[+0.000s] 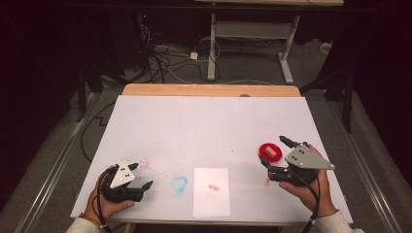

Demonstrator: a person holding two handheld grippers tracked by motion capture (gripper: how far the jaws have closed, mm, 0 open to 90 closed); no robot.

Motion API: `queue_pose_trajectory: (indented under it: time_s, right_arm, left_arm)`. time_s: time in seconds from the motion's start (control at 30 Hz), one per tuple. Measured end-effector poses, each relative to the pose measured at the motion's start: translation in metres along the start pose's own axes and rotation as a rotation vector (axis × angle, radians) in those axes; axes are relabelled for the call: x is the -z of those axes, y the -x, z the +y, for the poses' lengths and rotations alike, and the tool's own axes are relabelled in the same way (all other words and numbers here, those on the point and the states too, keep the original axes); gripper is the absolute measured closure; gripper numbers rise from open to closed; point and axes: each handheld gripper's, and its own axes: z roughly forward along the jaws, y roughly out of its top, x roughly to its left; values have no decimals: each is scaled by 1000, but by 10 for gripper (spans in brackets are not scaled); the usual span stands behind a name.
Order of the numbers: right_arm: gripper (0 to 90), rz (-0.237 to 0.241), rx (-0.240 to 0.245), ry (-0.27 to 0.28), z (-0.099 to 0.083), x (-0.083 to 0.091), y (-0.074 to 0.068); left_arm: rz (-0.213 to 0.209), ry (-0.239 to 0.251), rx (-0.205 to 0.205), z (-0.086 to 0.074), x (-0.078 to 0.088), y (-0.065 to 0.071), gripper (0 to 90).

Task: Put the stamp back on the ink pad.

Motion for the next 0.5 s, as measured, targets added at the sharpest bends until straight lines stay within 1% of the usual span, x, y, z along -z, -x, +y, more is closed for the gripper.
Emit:
queue_pose_trajectory:
  time_s: [0.17, 0.37, 0.5]
  right_arm:
    - [193, 2, 4, 3, -4, 3, -1]
    - [193, 5, 26, 1, -11, 4, -4]
    - [193, 8, 29, -1, -16, 5, -7]
  left_arm:
    - [-2, -2, 0, 0, -1, 0, 207]
    - [-2, -2, 1, 0, -1, 0, 207]
    - [-4, -3, 0, 1, -2, 1, 207]
